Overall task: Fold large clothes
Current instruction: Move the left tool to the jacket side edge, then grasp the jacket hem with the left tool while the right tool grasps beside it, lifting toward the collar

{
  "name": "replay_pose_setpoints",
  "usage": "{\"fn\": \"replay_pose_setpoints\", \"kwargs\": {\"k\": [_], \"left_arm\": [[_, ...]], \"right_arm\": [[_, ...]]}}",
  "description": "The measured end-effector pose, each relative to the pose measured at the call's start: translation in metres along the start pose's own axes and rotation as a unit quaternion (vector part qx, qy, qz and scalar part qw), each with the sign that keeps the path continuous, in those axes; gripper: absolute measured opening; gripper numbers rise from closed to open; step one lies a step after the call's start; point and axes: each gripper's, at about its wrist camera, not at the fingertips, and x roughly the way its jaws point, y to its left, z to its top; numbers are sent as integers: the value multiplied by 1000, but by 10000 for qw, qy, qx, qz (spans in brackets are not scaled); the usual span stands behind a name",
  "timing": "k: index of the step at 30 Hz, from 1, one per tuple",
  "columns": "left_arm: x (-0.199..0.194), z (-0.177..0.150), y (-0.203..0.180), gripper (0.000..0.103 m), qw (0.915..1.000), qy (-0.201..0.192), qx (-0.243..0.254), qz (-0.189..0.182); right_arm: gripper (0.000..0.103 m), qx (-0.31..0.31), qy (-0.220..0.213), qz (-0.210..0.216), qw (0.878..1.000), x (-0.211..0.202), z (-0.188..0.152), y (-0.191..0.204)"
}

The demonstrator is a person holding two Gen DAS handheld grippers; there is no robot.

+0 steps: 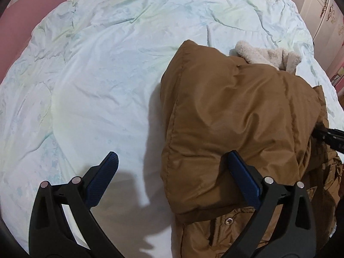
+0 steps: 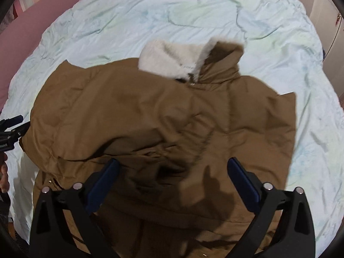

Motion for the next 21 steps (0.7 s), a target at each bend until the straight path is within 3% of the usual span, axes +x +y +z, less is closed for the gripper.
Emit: {"fn": "replay_pose_setpoints", "kwargs": {"k": [2, 3, 4, 7, 12, 15, 18, 21], "left_arm": [[-8, 1, -1, 100, 10000, -63, -5, -2], [-14, 1, -2, 100, 9999, -124, 5, 8], [-19, 2, -2, 100, 9999, -162, 13, 12], [-36, 5, -6, 100, 9996, -289, 60, 12], [-54, 4, -20, 100, 9989, -409, 232, 3], [-55, 0, -31, 100, 9989, -376, 282, -34], [-46, -3, -42, 100, 9993, -229, 299, 8], [-39, -6, -54, 100, 9990, -123, 424, 76]], "right_arm": [[58, 320, 212, 393, 9985, 12, -1, -7], [53, 411, 215, 487, 9977, 14, -2, -8], [37, 482, 119, 607, 9969, 12, -2, -11], [23, 413, -313, 524, 9973, -7, -3, -14], [18, 796, -1317, 325, 9876, -77, 6, -63], [18, 923, -1455, 328, 9845, -99, 7, -89], [17, 907, -1389, -31, 9861, -109, -2, -125], [17, 1171, -896, -241, 9888, -83, -18, -161]]}}
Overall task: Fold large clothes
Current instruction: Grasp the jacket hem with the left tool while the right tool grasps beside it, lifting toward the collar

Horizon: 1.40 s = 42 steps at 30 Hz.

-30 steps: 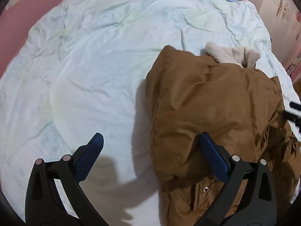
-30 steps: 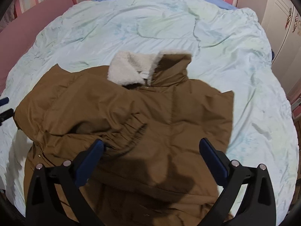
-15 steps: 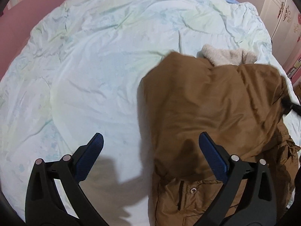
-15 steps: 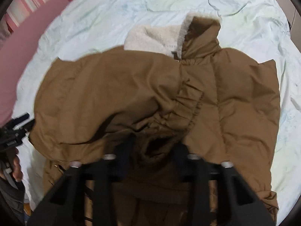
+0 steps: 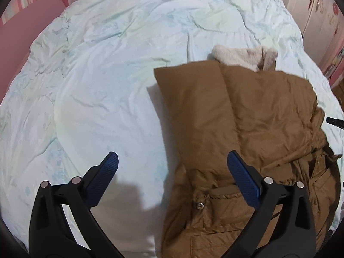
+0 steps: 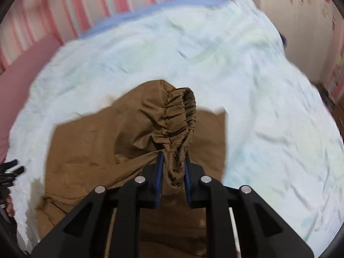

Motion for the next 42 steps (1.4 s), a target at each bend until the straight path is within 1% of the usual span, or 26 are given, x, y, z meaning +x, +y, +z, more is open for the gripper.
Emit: {"fn": "replay_pose_setpoints", "kwargs": {"k": [1, 2, 3, 4, 6, 7, 8, 9, 10, 12, 13, 14, 15, 16, 17, 18, 19, 21, 22, 25, 26, 28, 32, 35, 38, 42], "left_arm": [[1, -2, -3, 100, 10000, 4, 59, 9], [3, -2, -8, 100, 9999, 35, 130, 26], [6, -3, -11, 100, 9998, 65, 168, 40], [10, 0, -17, 100, 9997, 115, 188, 57], [14, 6, -27, 100, 9998, 138, 121, -18], [15, 10, -32, 100, 9999, 134, 62, -79], [17, 14, -37, 100, 9997, 136, -46, -194], [19, 18, -43, 100, 9992, 155, -156, -328], [20, 21, -47, 100, 9987, 179, -223, -411], [28, 29, -60, 100, 9975, 257, -346, -559], [31, 32, -65, 100, 9973, 295, -367, -558], [36, 33, -71, 100, 9971, 333, -396, -559], [42, 35, -76, 100, 9969, 375, -414, -550], [49, 35, -80, 100, 9966, 462, -416, -538], [59, 36, -84, 100, 9960, 608, -400, -519], [72, 35, -88, 100, 9953, 769, -372, -453], [76, 28, -91, 100, 9952, 829, -353, -384], [92, 24, -94, 100, 9945, 976, -235, -288], [94, 23, -94, 100, 9944, 988, -201, -314], [101, 21, -90, 100, 9935, 1011, -152, -494], [104, 20, -88, 100, 9927, 1051, -181, -564], [109, 19, -88, 100, 9919, 1106, -186, -592], [119, 20, -97, 100, 9910, 1293, -59, -352], [128, 23, -101, 100, 9891, 1445, -56, -268], [138, 26, -102, 100, 9878, 1528, 4, -302], [150, 31, -108, 100, 9866, 1603, 73, -311]], "right_arm": [[10, 92, 238, -200, 9995, 15, -7, -13], [10, 137, 415, -553, 9975, 28, -14, -26], [12, 236, 553, -738, 9955, 37, -22, -41], [14, 438, 660, -785, 9938, 41, -27, -54], [15, 924, 692, -661, 9911, 38, -39, -76], [28, 1022, 648, -573, 9910, 34, -42, -79], [51, 995, 608, -599, 9914, 29, -45, -79], [59, 898, 552, -672, 9922, 24, -44, -73], [64, 774, 477, -695, 9934, 21, -42, -65], [64, 469, 390, -519, 9968, 14, -38, -42], [68, 364, 368, -405, 9978, 13, -34, -32], [78, 241, 323, -250, 9989, 11, -29, -16], [82, 149, 282, -142, 9994, 10, -27, -3], [90, 2, 241, 25, 9997, 11, -23, 17], [93, -81, 238, 120, 9996, 14, -19, 27], [94, -227, 281, 278, 9990, 21, -16, 48], [95, -303, 322, 325, 9985, 24, -18, 57], [100, -494, 469, 316, 9972, 43, -16, 78], [101, -572, 593, 296, 9962, 55, -17, 85], [101, -543, 1335, 105, 9895, 104, -30, 91], [102, -420, 1421, 139, 9889, 111, -32, 90], [102, -248, 1454, 282, 9887, 117, -35, 83], [102, -572, 1341, 344, 9887, 114, -42, 85], [102, -662, 1414, 159, 9876, 116, -45, 91], [102, -663, 1535, -137, 9858, 128, -42, 100], [102, -676, 1567, -335, 9848, 141, -41, 107]]}}
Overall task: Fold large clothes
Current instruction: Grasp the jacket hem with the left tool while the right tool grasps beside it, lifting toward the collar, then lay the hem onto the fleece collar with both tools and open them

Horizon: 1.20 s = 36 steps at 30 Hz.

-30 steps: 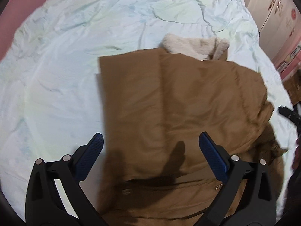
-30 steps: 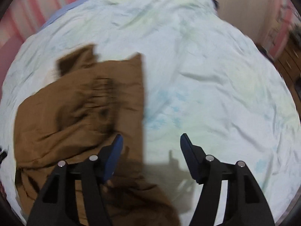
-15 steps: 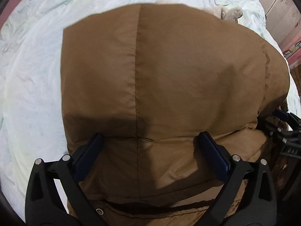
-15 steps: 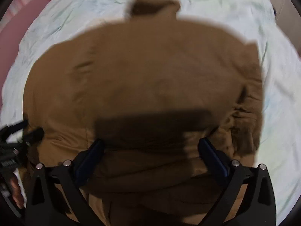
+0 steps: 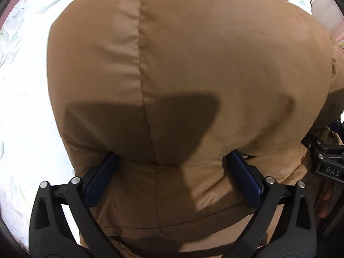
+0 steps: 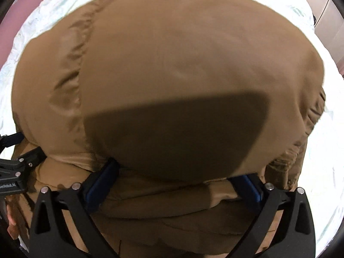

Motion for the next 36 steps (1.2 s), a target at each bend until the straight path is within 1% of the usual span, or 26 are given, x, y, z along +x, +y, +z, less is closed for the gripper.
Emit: {"fn": "replay_pose_setpoints", "kwargs": {"k": [2, 5, 8, 10, 11, 13, 14, 15, 16, 18, 19, 20, 21, 22, 23, 24, 25, 26, 27, 29, 32, 36], "left_arm": [[2, 3, -1, 100, 10000, 13, -17, 17], [-4, -1, -3, 100, 9999, -121, -24, -1], [-26, -14, -3, 100, 9995, -306, 18, -10], [-47, -18, -2, 100, 9979, -638, 45, -39], [-57, -18, -4, 100, 9968, -794, 79, -31], [-77, -10, -9, 100, 9936, -1121, 101, 59], [-84, -3, -13, 100, 9922, -1240, 89, 61], [-88, 8, -17, 100, 9913, -1309, 103, 15], [-88, 19, -21, 100, 9916, -1292, 110, -42], [-74, 45, -25, 100, 9938, -1096, 36, -181], [-57, 56, -28, 100, 9958, -895, -59, -206], [-45, 63, -25, 100, 9969, -750, -121, -180], [-35, 69, -20, 100, 9976, -653, -174, -131], [-27, 73, -24, 100, 9981, -569, -222, -88], [-20, 75, -26, 100, 9985, -493, -240, -55], [-14, 76, -27, 100, 9990, -403, -217, 3], [-10, 79, -28, 100, 9992, -345, -184, 49], [-6, 80, -31, 100, 9994, -284, -135, 117], [-3, 81, -33, 100, 9995, -255, -111, 150], [3, 84, -34, 100, 9996, -201, -80, 158], [12, 87, -30, 100, 9999, -138, -31, 57], [19, 92, -32, 100, 9999, -75, 7, 78]], "right_arm": [[102, 21, 40, -28, 10000, 3, 2, 1], [102, 37, 81, -88, 9999, 6, 3, 3], [102, 95, 67, -166, 9998, 9, 7, 7], [102, 86, 50, -127, 9999, 9, 7, 5], [102, 36, 93, -42, 9999, 6, 8, 4], [101, 3, 102, 139, 9999, -5, 7, -2], [101, 42, 11, 214, 9998, -13, 6, -5], [101, 109, -218, 312, 9992, -27, 6, -10], [101, 151, -487, 368, 9980, -42, 8, -13], [101, 231, -881, 427, 9949, -64, 15, -18], [101, 266, -1038, 449, 9932, -72, 22, -20], [101, 292, -1136, 456, 9921, -77, 32, -20], [101, 314, -1139, 449, 9920, -77, 41, -22], [101, 345, -1091, 416, 9926, -76, 54, -23], [101, 387, -958, 335, 9941, -66, 67, -21], [101, 403, -839, 264, 9953, -56, 68, -15], [101, 402, -659, 134, 9969, -40, 79, -11], [102, 356, -547, 63, 9978, -25, 88, -4], [102, 322, -506, 40, 9982, -20, 92, -7], [102, 271, -415, 76, 9987, -4, 95, -6], [102, 217, -274, 121, 9993, 16, 101, 1], [102, 149, -127, -8, 9998, 27, 108, 6]]}}
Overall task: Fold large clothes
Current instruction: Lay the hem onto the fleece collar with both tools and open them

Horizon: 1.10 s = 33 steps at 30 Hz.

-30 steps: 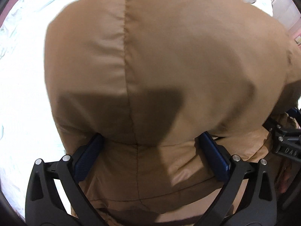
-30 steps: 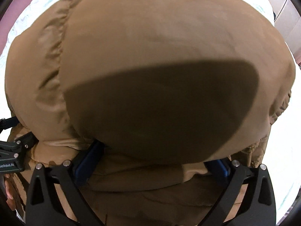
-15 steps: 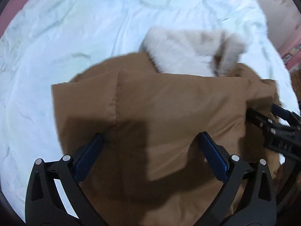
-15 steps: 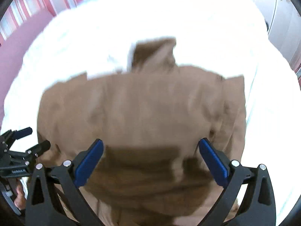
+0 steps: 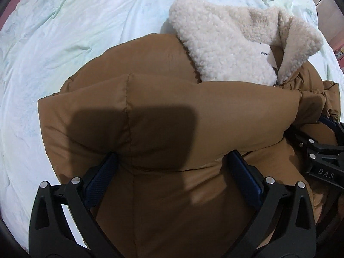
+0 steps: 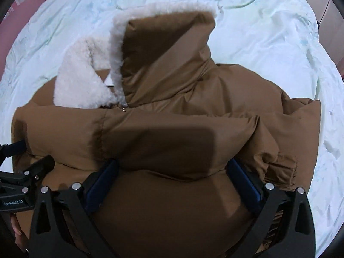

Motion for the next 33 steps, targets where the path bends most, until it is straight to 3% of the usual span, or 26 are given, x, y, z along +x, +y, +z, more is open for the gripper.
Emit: {"fn": "replay_pose_setpoints", "kwargs": {"k": [24, 30, 33], "left_arm": [[23, -1, 9, 100, 9997, -42, -49, 254], [-4, -19, 12, 100, 9993, -335, -109, 139], [-43, -53, 10, 100, 9958, -916, -81, 37]], "right_arm": [[102, -28, -34, -195, 9998, 13, -12, 12], [102, -19, -204, -131, 9997, 11, -18, 11], [101, -72, -197, 103, 9997, -2, -24, 5]]}}
